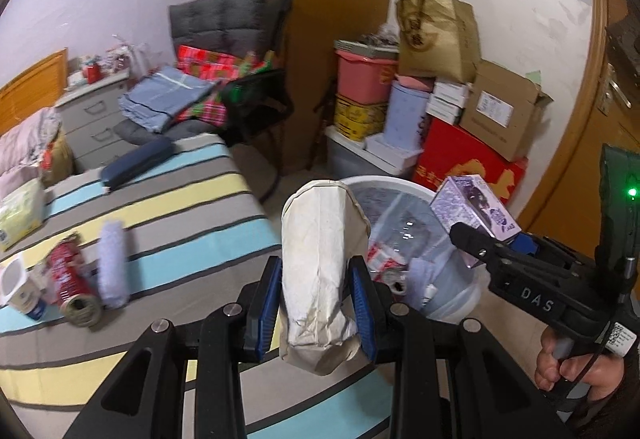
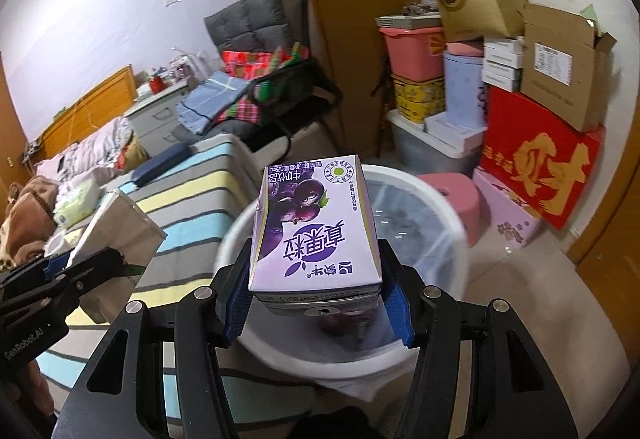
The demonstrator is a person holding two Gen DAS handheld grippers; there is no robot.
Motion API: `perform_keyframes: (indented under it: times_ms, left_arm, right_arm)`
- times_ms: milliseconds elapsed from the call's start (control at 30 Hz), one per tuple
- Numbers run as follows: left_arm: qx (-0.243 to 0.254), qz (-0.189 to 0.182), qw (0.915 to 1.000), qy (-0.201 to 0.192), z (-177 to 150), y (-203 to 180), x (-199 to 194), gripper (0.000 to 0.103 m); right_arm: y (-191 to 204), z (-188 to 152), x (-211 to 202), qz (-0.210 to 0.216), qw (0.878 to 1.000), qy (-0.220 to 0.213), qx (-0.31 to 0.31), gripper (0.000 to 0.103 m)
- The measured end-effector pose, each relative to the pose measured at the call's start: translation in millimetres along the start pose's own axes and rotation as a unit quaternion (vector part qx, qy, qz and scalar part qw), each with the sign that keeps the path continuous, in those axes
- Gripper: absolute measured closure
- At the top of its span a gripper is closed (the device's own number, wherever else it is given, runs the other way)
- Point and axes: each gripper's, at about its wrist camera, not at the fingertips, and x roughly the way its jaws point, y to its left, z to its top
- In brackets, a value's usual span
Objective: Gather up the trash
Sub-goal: 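Carry paper bag and drink carton over the white bin and release both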
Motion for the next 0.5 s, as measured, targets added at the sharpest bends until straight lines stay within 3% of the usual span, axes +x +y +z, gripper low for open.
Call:
perform_keyframes:
  times_ms: [267,500]
  left_arm:
    - [0.014,-0.024,0.9992,0.029,8.0,-28.4,43.3,0.069]
    - [0.02,-0.021,0.9983,0.05,14.0,-37.9,76.0,0.067]
  right_arm:
    - [-28.7,-0.3,22.3,-0.017,0.999,0.034,0.001,0.045]
    - [-43.0,-1.2,44.6,-0.023,0.998,0.064,-0.008,0.045]
